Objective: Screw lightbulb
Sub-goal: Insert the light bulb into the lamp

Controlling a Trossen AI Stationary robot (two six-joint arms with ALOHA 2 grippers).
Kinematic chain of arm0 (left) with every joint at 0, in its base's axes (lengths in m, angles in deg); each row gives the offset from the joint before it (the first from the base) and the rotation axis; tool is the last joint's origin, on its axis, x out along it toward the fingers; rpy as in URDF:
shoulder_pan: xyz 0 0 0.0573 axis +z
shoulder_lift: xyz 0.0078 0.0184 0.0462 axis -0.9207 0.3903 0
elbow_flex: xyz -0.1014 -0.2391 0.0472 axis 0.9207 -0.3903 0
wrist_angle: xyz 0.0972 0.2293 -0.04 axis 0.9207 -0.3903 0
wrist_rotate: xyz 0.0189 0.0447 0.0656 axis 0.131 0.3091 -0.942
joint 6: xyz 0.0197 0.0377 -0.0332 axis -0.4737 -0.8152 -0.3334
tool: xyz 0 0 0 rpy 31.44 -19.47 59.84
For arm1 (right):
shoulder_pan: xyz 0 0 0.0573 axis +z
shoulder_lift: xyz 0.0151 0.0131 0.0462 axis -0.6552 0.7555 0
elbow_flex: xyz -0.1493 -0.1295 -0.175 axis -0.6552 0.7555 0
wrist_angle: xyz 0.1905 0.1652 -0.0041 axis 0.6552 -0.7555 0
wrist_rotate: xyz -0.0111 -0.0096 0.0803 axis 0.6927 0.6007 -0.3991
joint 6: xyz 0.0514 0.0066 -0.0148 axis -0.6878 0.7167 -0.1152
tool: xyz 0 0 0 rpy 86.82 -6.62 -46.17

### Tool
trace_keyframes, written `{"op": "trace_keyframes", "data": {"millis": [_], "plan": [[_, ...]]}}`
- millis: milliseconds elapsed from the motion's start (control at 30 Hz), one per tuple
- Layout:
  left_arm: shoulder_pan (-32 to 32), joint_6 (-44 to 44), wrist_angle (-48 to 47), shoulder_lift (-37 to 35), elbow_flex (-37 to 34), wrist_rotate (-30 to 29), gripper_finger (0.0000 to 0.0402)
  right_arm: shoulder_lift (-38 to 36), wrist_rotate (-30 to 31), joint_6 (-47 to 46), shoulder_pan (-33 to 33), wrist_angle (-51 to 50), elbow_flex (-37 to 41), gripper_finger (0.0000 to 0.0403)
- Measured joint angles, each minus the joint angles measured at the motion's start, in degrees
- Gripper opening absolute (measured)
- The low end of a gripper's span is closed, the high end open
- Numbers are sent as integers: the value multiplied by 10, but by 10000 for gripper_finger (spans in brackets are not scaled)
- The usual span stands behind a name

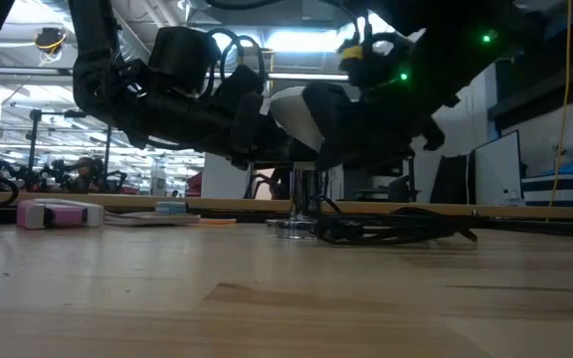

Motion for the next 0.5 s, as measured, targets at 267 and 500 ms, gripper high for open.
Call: {"op": "trace_keyframes", "data": {"millis": [267,500], "plan": [[0,0,0,0,0,-2,157,42,-57,38,-1,73,0,225],[0,0,1,0,0,-3,157,86,-65,-15,-12,64,-2,225]]}}
